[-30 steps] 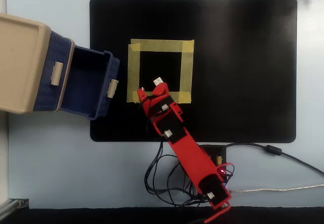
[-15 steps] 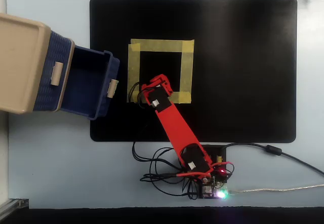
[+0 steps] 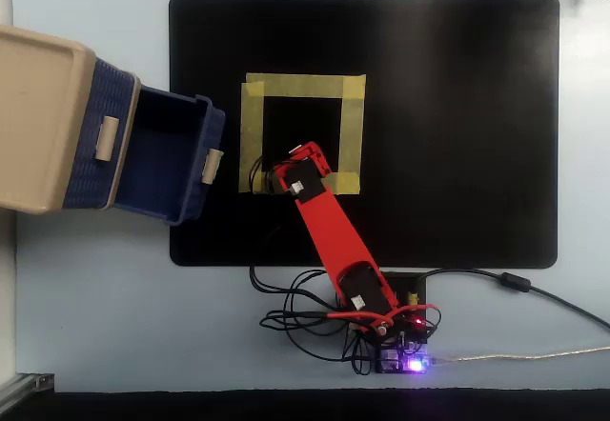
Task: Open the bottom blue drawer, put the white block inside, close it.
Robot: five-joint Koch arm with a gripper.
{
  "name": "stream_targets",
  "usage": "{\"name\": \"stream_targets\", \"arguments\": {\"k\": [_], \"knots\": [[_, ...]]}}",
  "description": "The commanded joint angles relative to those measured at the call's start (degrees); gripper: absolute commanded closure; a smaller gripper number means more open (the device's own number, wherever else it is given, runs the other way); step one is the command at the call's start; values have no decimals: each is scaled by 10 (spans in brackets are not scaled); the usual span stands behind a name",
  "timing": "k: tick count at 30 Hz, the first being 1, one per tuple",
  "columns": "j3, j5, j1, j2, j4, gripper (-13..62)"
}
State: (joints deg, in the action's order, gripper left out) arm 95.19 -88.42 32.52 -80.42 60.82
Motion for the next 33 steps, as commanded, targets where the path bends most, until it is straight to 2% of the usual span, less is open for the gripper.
{"name": "stream_targets", "arguments": {"k": [1,2,3,7,10,14,17,20,24,29,30,33], "knots": [[-1,11,-4,-16,-14,474],[-2,10,-5,-17,-21,568],[-2,10,-8,-17,-29,581],[-5,9,-18,-33,-30,575],[-33,-13,-18,-113,-14,575],[-189,-208,11,-151,58,575],[-398,-428,143,-60,148,574],[-606,-540,212,66,216,574],[-792,-581,224,197,266,572],[-847,-581,257,259,290,567],[-846,-580,257,260,287,538],[-853,-581,258,285,268,222]]}}
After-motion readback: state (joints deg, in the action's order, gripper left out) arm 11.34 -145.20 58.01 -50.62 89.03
